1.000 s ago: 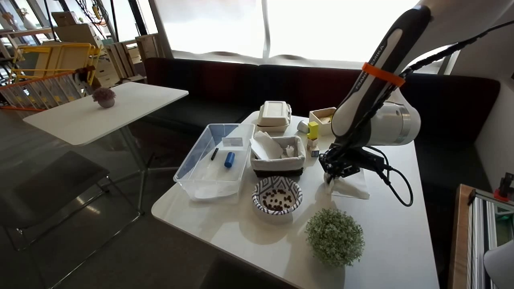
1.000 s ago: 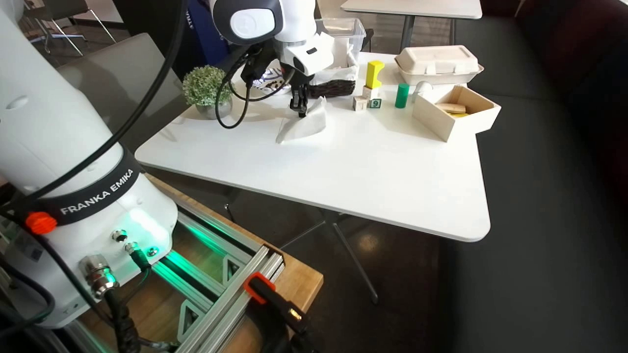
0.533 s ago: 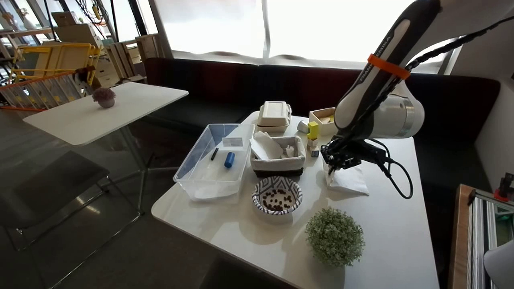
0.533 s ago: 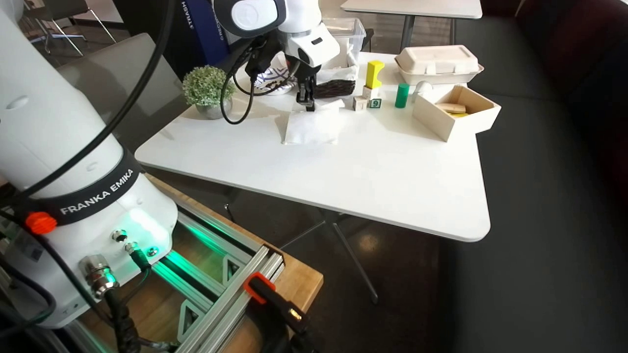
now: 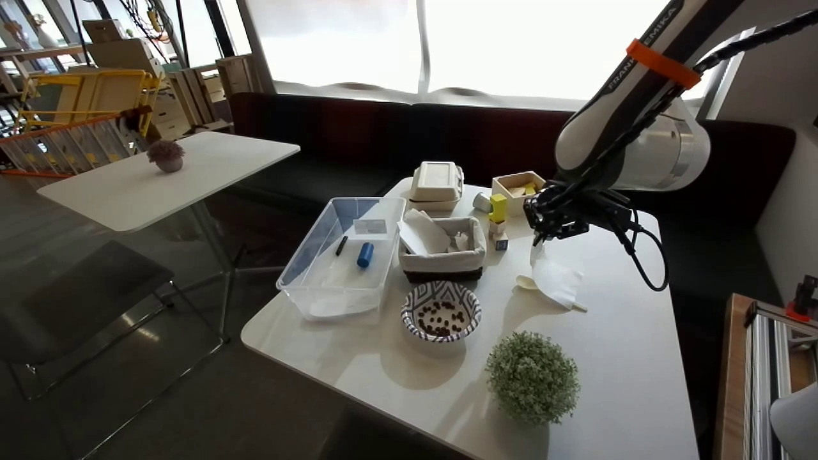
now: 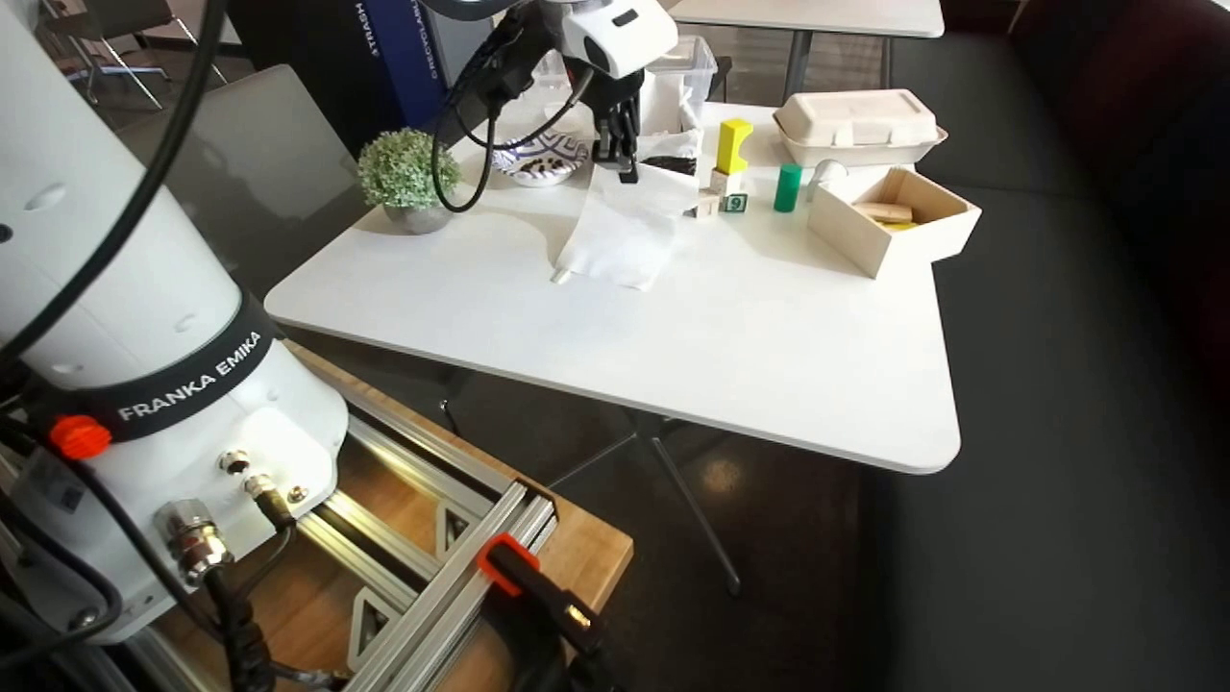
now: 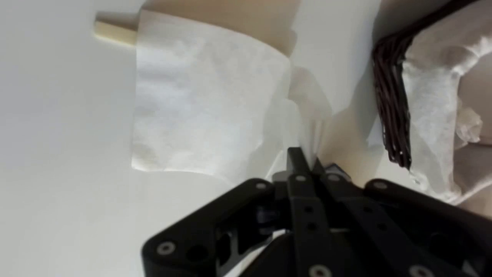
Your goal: Use the paper towel to wipe the spoon
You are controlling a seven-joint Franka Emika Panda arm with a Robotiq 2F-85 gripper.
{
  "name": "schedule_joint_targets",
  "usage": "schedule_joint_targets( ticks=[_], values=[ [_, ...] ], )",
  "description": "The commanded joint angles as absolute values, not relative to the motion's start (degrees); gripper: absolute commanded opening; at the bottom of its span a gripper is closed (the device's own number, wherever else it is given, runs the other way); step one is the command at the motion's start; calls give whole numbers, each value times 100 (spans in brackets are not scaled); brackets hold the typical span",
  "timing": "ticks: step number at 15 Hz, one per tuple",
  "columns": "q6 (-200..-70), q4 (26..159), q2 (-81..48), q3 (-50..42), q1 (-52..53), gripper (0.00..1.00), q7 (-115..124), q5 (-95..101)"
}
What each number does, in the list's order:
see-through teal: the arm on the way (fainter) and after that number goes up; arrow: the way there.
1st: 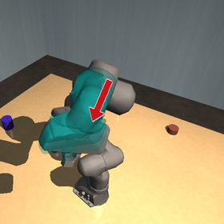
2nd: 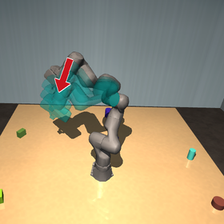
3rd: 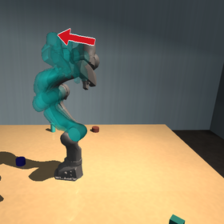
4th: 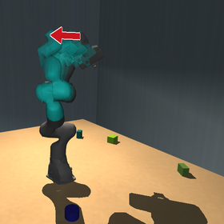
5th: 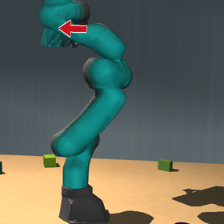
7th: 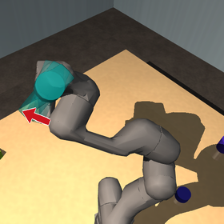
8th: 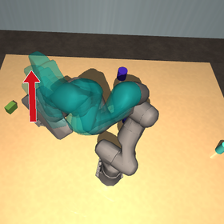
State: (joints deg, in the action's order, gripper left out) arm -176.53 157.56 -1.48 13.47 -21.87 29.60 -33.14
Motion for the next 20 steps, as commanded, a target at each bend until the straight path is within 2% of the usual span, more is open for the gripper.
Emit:
schedule_joint_targets(
  ticks=[1, 4, 9, 10, 11, 15, 20],
  values=[
    [-17376, 15741, 155, 1059, -2254, 0, 3643, -2770],
    [-17022, 15942, 715, 963, -2475, 0, 4264, -2136],
    [-16240, 15770, 1583, 1406, -3759, 0, 6064, -436],
    [-15842, 15814, 1901, 1392, -3711, 0, 6038, -511],
    [-16472, 15689, 1224, 744, -3108, 1, 5822, -449],
    [-15943, 15714, 1783, 900, -3291, 1, 6007, -368],
    [-15981, 15651, 1642, 735, -3271, 0, 6004, -193]
  ],
)
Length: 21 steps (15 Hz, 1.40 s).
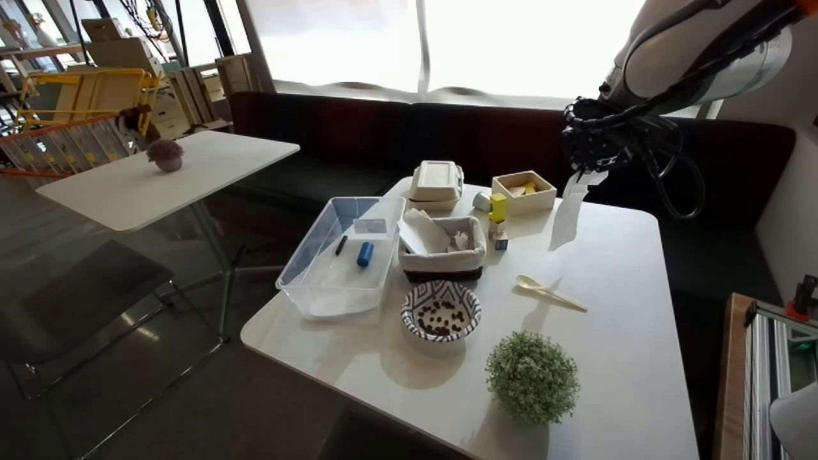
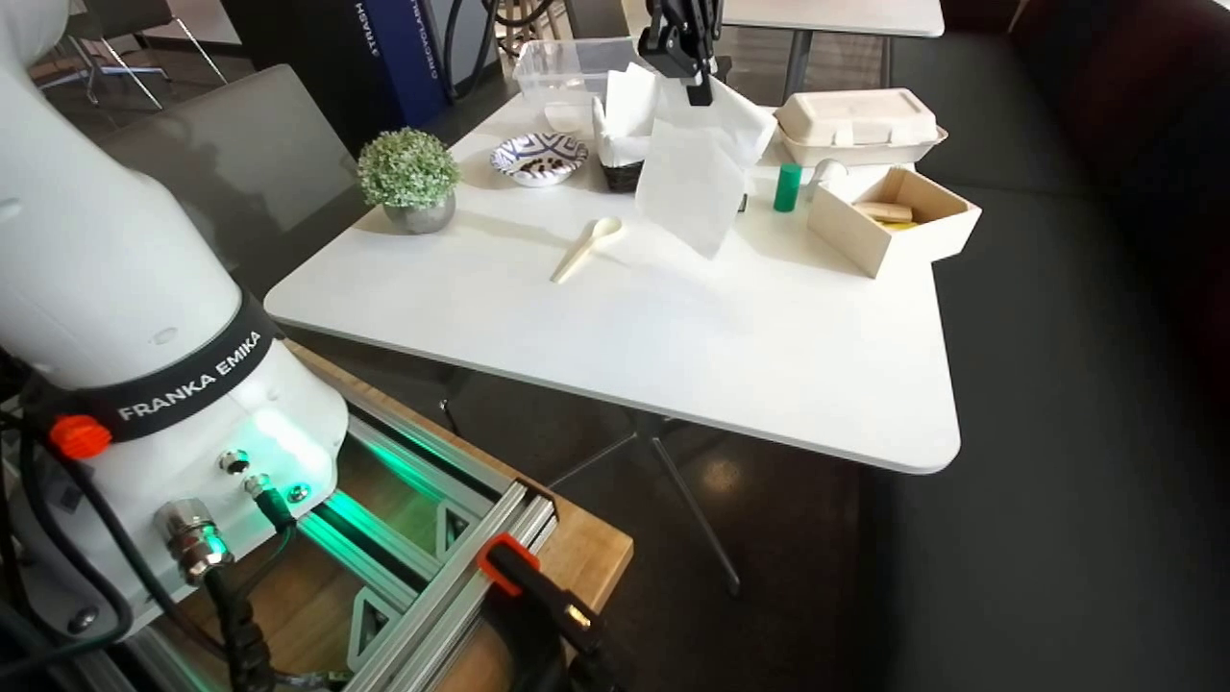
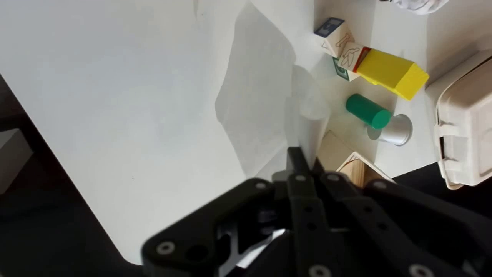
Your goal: Use the paper towel to wipe the spoon
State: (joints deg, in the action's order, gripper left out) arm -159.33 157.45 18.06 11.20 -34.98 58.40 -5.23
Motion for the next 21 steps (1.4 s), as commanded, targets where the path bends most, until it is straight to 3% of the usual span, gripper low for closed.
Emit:
schedule_joint_targets(
  ticks=[1, 9, 12, 21],
  values=[
    [-16141, 15601, 1570, 610, -3271, 0, 6026, -136],
    [-17541, 15562, 966, -1218, -1644, 0, 3918, -2025],
    [-17434, 15498, 727, -1835, -1048, 0, 2897, -2865],
    [-17146, 15189, -1146, -2360, -1531, 0, 2572, -1735]
  ],
)
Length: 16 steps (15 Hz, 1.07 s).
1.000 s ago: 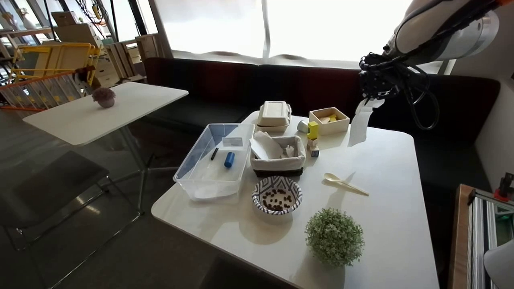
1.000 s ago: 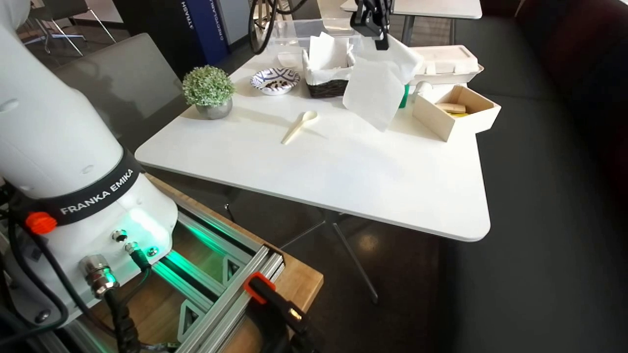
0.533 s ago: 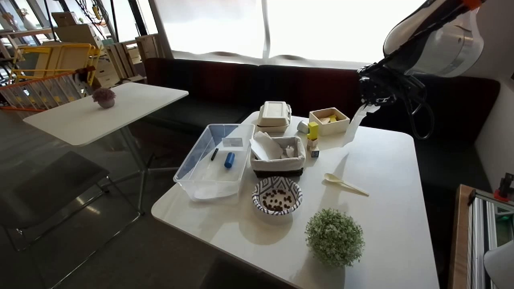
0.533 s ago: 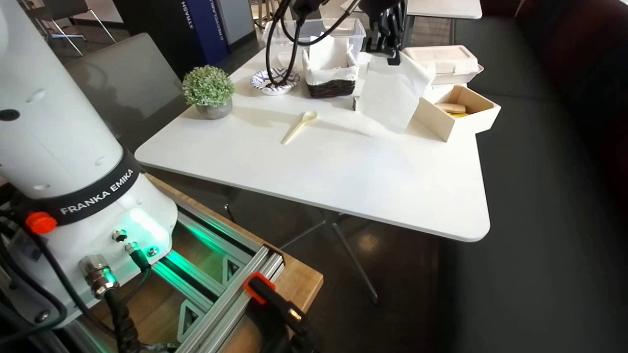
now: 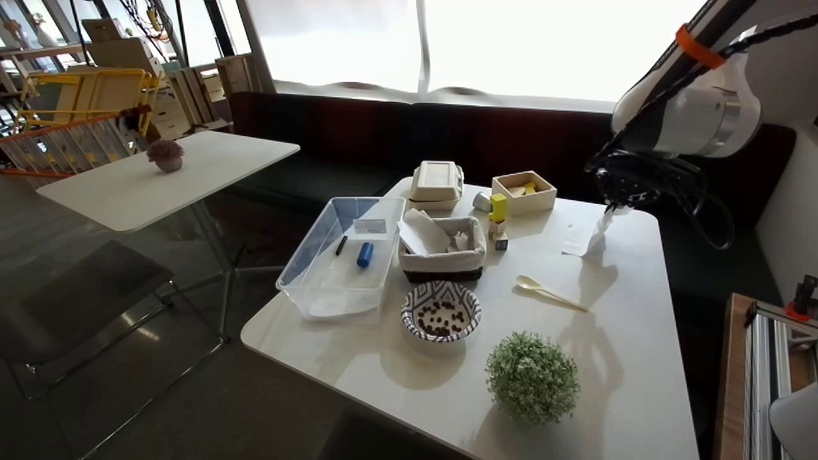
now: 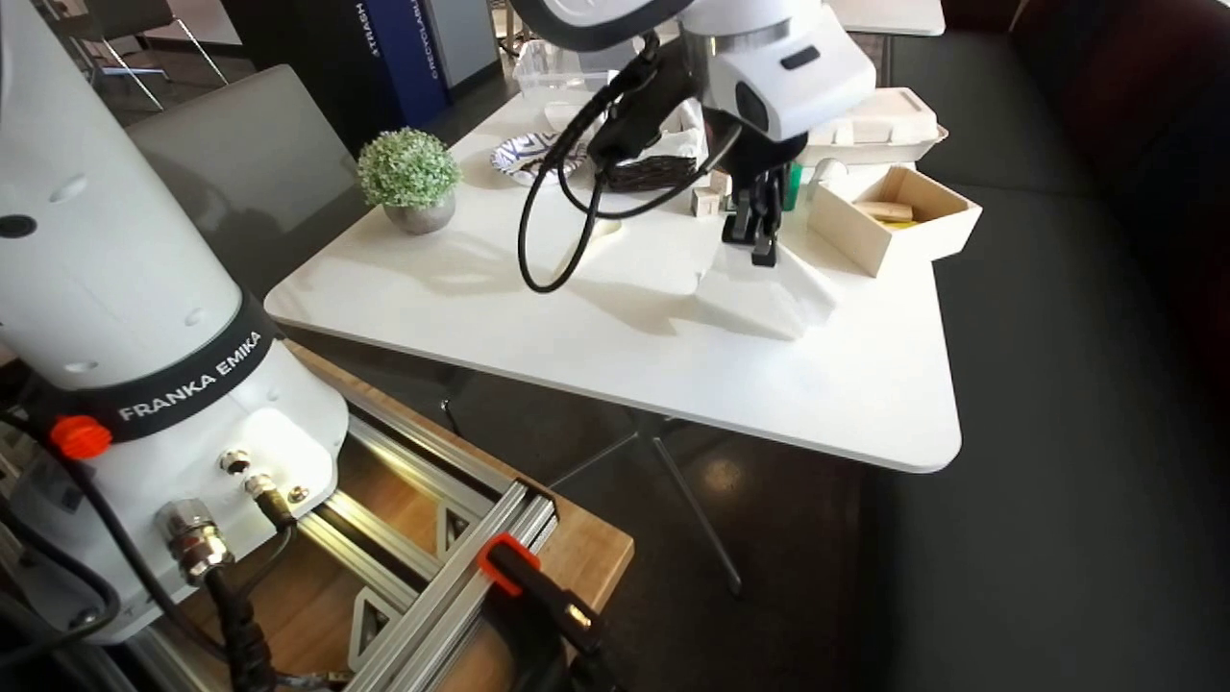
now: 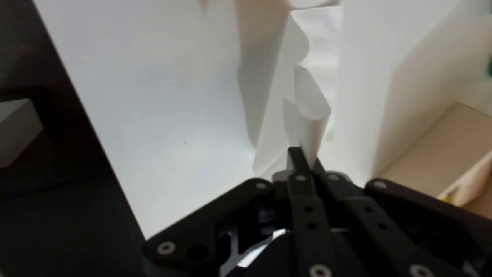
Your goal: Use the paper towel to wipe the spoon
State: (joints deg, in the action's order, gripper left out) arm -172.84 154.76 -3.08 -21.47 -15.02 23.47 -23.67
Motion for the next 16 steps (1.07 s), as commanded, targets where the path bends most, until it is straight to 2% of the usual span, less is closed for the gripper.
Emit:
schedule_joint_targets(
  ticks=[1, 5, 16],
  values=[
    [-17246, 15136, -1432, -2548, -1419, 0, 2752, -1434],
    [-17104, 14914, -1909, -3167, -875, 0, 3136, -899],
    [-17265, 14906, -1536, -2874, -343, 0, 2717, -967]
  ],
)
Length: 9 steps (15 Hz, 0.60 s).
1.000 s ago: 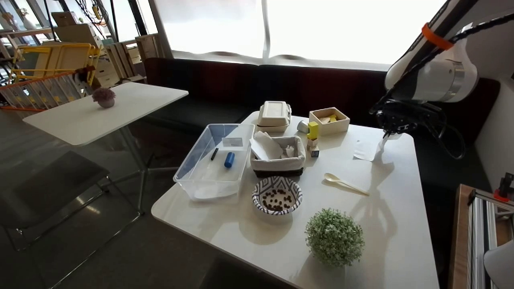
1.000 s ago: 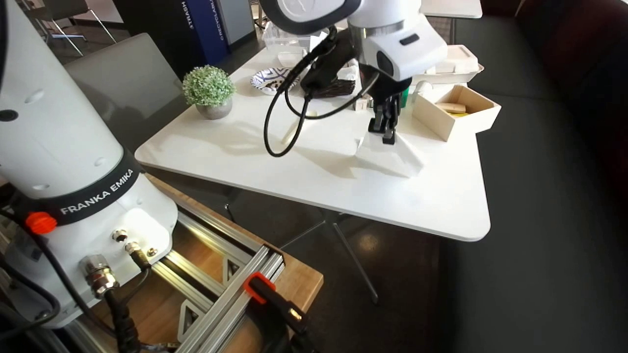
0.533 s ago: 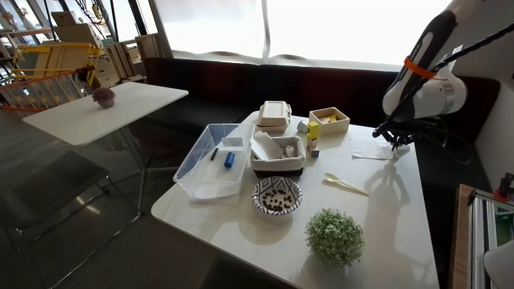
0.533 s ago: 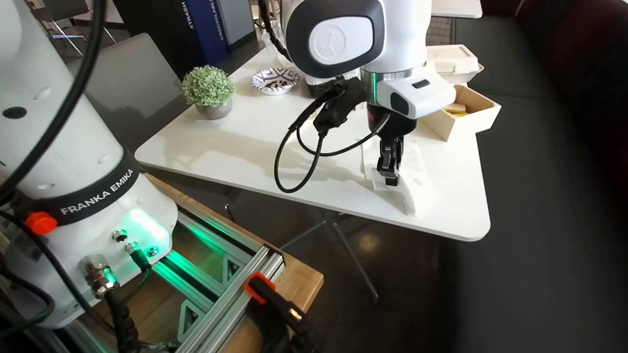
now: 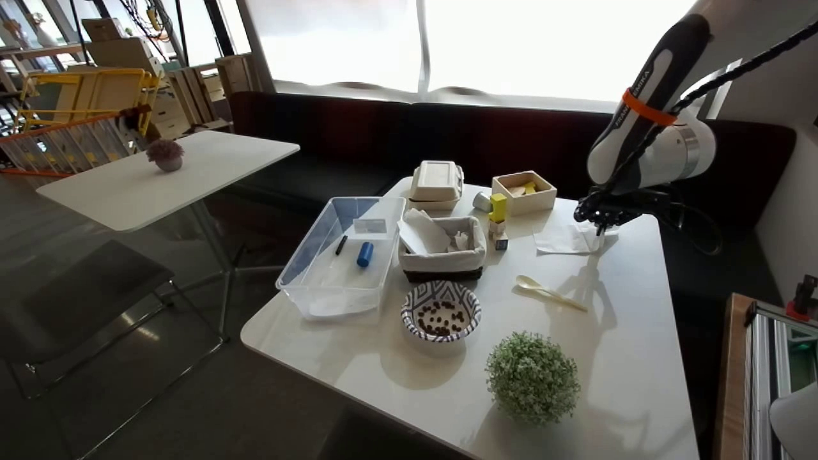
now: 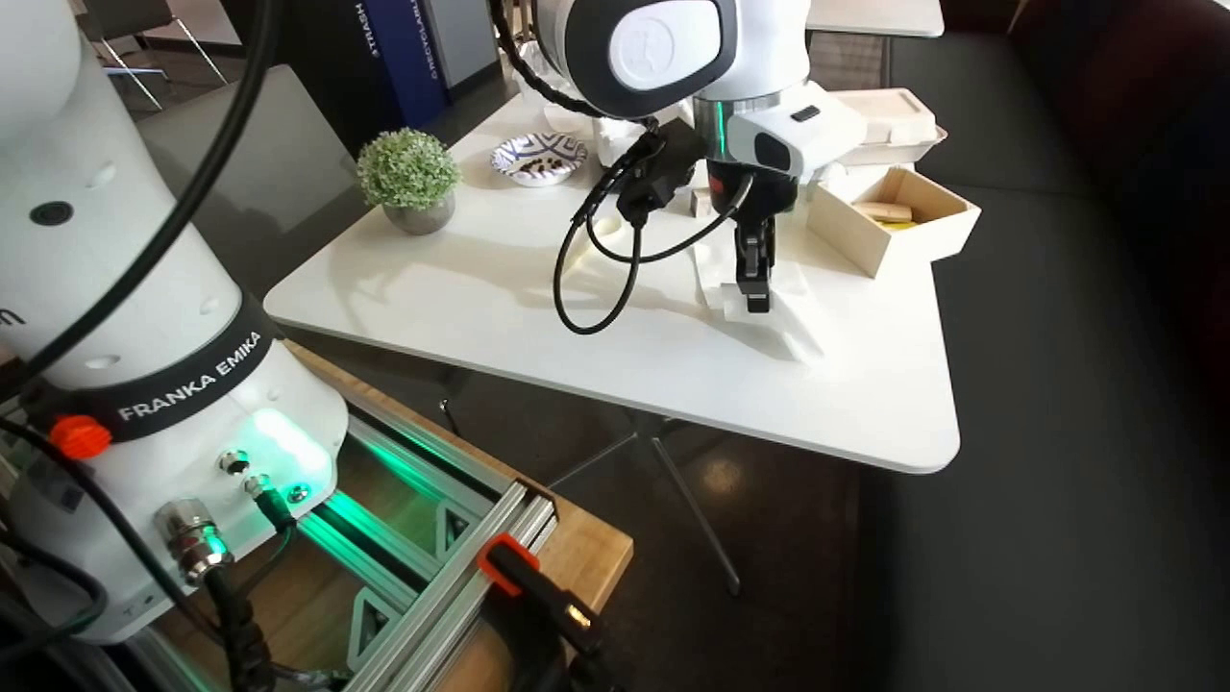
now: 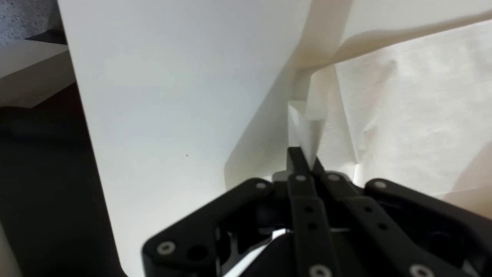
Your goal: Use the paper towel to wipe the spoon
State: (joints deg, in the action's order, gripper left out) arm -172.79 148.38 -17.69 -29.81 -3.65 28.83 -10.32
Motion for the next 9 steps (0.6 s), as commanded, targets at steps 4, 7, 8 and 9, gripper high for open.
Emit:
schedule_joint_targets(
  ticks=[4, 7, 8, 9],
  values=[
    [-17335, 14943, -1366, -2792, -269, 34, 2565, -927],
    [-17229, 15072, -928, -2860, -191, 56, 2510, -867],
    [-17198, 15117, -767, -2880, -171, 64, 2468, -835],
    [-17052, 15146, -630, -3051, -48, 71, 2560, -674]
  ],
)
